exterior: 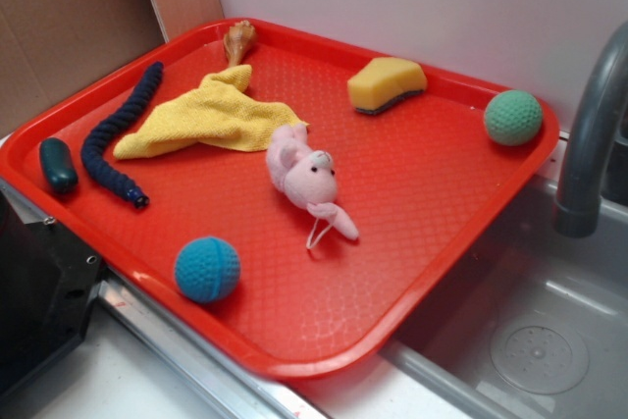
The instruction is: Grab the green sponge.
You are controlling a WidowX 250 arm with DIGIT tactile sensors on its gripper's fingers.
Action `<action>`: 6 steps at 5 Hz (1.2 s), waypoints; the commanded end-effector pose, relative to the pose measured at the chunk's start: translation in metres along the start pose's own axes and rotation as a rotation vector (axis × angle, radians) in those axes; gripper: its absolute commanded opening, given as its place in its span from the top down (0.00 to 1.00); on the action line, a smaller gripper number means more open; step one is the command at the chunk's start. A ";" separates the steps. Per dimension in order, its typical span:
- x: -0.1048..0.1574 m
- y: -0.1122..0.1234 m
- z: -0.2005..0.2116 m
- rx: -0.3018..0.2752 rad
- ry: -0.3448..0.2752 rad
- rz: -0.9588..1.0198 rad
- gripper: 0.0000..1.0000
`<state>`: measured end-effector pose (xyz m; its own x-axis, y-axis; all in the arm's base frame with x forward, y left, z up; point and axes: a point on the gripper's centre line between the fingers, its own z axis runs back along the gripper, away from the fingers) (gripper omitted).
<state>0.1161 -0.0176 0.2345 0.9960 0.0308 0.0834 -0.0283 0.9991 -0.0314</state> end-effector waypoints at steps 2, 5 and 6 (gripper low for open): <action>0.006 0.011 -0.050 0.018 -0.005 -0.017 0.00; 0.101 -0.001 -0.102 -0.068 -0.092 -0.110 0.00; 0.124 -0.017 -0.113 -0.050 -0.081 -0.147 0.00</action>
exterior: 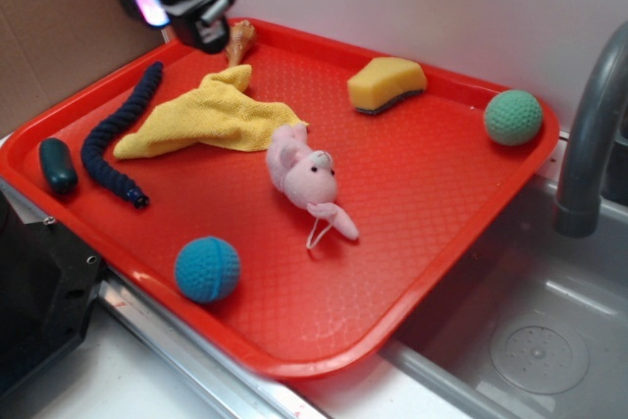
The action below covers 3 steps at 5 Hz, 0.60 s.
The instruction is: Grab the green sponge.
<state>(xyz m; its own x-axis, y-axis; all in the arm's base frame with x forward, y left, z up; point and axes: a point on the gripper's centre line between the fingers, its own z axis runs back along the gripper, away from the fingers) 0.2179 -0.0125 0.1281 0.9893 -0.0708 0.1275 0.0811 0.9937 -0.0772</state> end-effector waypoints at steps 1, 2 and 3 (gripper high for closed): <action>0.054 -0.032 -0.021 0.047 -0.021 -0.068 0.00; 0.071 -0.032 -0.046 0.106 -0.001 -0.053 0.00; 0.086 -0.032 -0.059 0.106 -0.040 -0.065 0.00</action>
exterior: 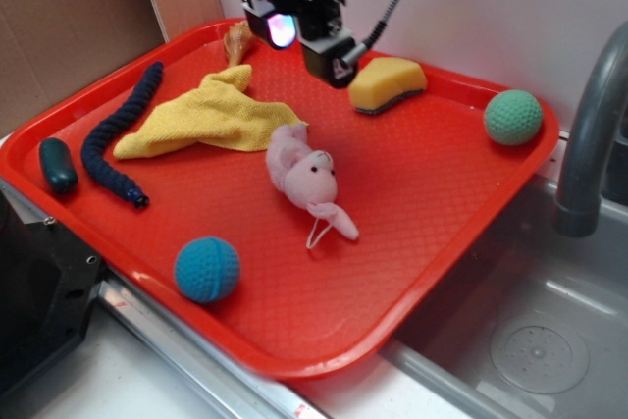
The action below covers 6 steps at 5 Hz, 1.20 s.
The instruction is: Grab the green sponge.
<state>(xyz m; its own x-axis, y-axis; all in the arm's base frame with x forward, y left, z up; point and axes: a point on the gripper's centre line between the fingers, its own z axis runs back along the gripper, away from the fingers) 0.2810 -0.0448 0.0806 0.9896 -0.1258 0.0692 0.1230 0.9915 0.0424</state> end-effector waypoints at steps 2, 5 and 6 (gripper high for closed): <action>0.051 -0.004 -0.018 -0.035 -0.132 -0.068 0.00; 0.067 -0.010 -0.050 -0.047 -0.117 -0.120 1.00; 0.063 -0.004 -0.052 -0.037 -0.118 -0.102 1.00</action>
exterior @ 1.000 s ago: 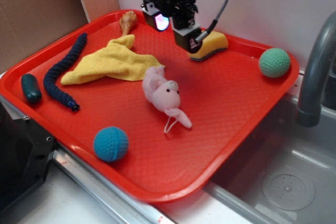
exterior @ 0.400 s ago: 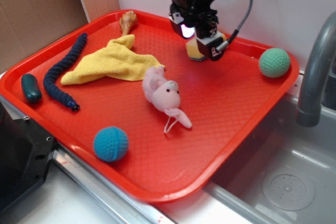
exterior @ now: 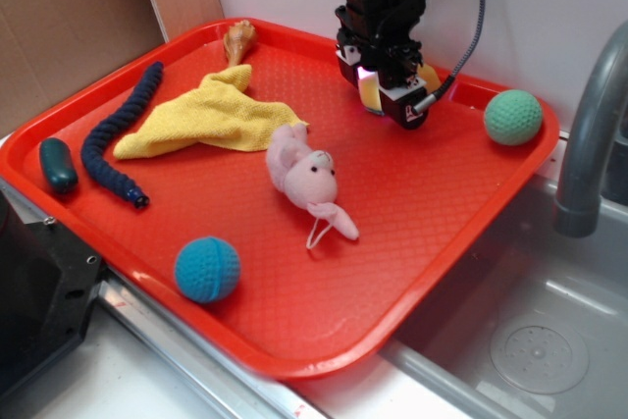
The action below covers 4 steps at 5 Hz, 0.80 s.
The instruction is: Grab the green sponge.
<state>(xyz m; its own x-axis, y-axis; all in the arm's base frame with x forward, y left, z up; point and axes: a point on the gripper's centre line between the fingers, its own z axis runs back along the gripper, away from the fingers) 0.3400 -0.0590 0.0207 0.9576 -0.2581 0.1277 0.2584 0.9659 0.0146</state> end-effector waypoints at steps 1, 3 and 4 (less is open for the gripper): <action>-0.012 0.018 0.032 0.025 -0.048 0.040 1.00; -0.106 0.045 0.131 -0.019 0.091 0.263 1.00; -0.156 0.040 0.177 0.044 0.031 0.312 1.00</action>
<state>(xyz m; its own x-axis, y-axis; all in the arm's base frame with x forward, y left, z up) 0.1747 0.0286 0.1748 0.9956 0.0289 0.0893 -0.0315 0.9991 0.0273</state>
